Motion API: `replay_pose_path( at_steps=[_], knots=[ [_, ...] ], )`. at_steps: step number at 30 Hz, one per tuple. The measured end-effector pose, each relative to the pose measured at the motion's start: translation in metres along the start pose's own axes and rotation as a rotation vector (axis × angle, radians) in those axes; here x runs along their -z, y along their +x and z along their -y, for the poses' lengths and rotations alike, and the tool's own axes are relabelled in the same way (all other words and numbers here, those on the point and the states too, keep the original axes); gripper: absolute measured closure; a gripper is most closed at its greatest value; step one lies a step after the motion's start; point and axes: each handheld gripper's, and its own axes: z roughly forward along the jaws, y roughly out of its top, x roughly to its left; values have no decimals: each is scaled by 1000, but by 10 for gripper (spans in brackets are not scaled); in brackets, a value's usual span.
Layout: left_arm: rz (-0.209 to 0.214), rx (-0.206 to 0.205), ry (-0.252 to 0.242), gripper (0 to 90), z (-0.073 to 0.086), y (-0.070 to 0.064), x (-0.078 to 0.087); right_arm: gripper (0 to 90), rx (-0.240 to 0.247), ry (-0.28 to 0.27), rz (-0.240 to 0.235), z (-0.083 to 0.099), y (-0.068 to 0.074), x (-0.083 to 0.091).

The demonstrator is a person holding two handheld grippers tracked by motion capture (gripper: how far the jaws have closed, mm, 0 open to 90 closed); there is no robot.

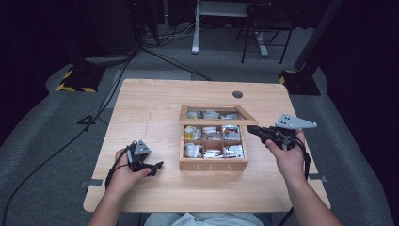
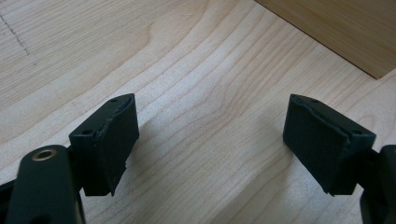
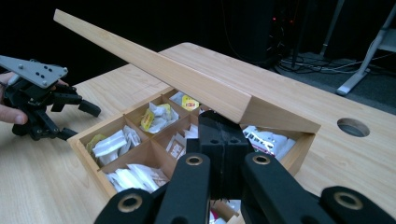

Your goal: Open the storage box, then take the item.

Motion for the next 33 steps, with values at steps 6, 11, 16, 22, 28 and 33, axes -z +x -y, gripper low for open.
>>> replay_pose_path(
  at_steps=[6,11,16,22,28,33],
  knots=[
    [3,-3,-2,190,-2,0,-3,900,8,-14,18,-12,-4,-4],
    [12,-11,0,190,-4,1,-3,900,5,-25,24,-18,-6,-8],
    [29,-18,4,178,-6,5,-6,900,34,4,47,-24,-5,-16],
    [38,-26,6,172,-8,7,-8,900,26,-4,35,-26,-3,-20],
    [41,-32,6,172,-8,8,-7,900,27,-9,31,-25,-4,-20],
    [60,-19,-8,225,-6,9,-5,900,29,-13,30,-26,-5,-20]
  ],
)
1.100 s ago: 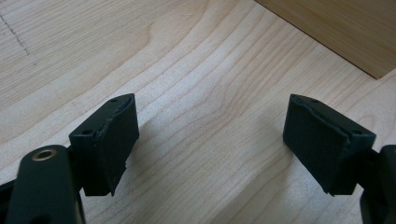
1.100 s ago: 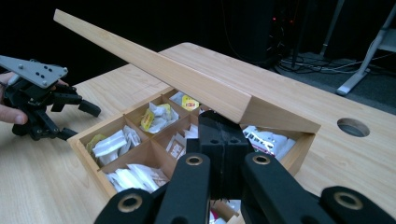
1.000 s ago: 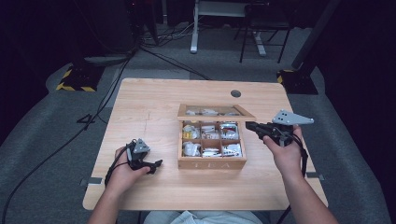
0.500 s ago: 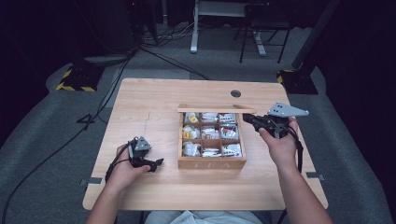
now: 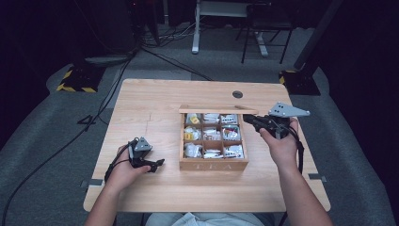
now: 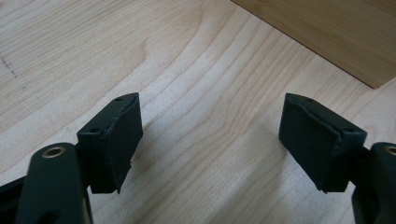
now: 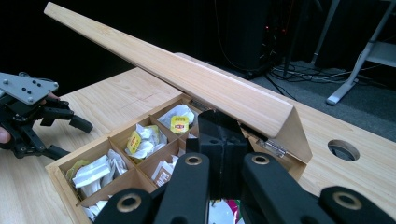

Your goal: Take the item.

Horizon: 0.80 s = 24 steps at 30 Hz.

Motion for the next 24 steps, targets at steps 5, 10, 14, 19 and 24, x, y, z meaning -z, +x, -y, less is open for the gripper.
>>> replay_pose_path(
  at_steps=[5,10,14,19,24],
  knots=[
    [11,15,11,250,-1,0,6,900,-2,-3,-1,0,0,0],
    [10,12,10,259,-5,-2,13,900,-5,-2,-6,0,-1,0],
    [19,9,9,271,-9,-5,20,900,-5,-1,-7,0,-1,0],
    [21,1,-14,278,-17,-9,32,900,-8,-3,-16,-1,-2,0],
    [36,-5,-40,285,-23,-13,41,900,-12,-3,-19,0,-3,0]
  ],
)
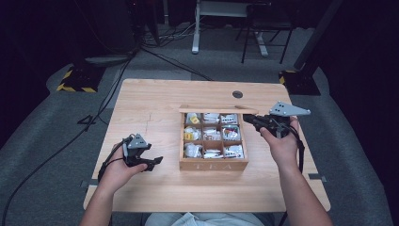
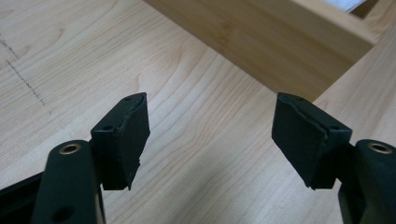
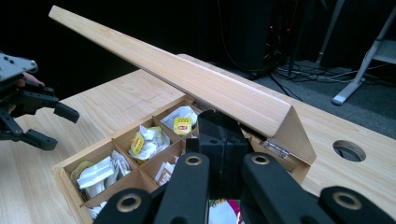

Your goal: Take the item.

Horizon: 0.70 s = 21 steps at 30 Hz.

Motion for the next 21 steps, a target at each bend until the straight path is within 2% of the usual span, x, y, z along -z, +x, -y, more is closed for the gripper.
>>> replay_pose_path(
  at_steps=[5,9,15,16,21],
  knots=[
    [26,12,-29,300,-6,-7,10,900,-2,0,-6,0,-1,0],
    [32,-10,-54,302,-13,-11,19,900,-4,-1,-4,0,0,0],
    [55,-19,-73,302,-20,-16,26,900,-4,2,-2,0,0,1],
    [52,-24,-89,302,-23,-17,28,900,-2,2,-1,-1,0,1],
    [60,-38,-90,306,-31,-21,26,900,-1,0,-1,-1,0,0]
  ],
)
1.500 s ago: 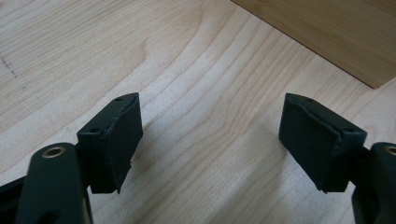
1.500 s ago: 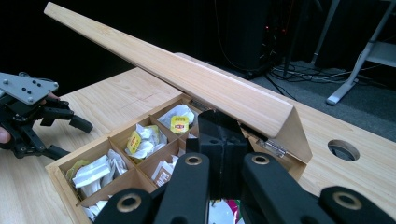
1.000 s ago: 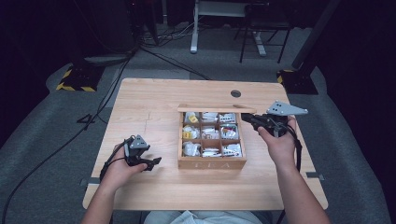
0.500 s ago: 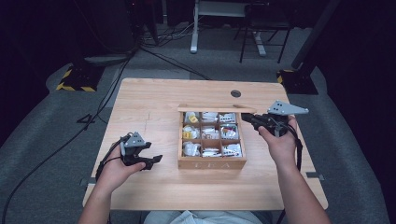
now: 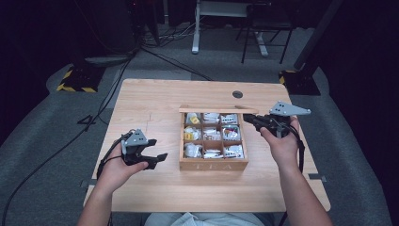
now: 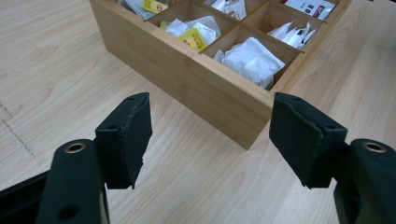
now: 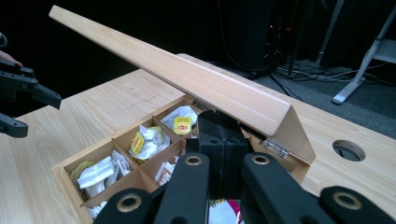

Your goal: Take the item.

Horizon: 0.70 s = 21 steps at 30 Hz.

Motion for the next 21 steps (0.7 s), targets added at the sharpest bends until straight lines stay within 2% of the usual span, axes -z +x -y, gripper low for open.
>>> replay_pose_path(
  at_steps=[2,11,15,21],
  knots=[
    [0,-10,5,305,-2,-1,-2,900,0,0,0,0,0,0],
    [55,-73,-1,308,-23,-16,-21,900,1,1,-2,0,0,0],
    [73,-73,0,308,-28,-21,-28,900,3,1,-2,0,0,0],
    [102,-95,-8,309,-42,-30,-41,900,7,3,-1,0,0,-1]
  ],
)
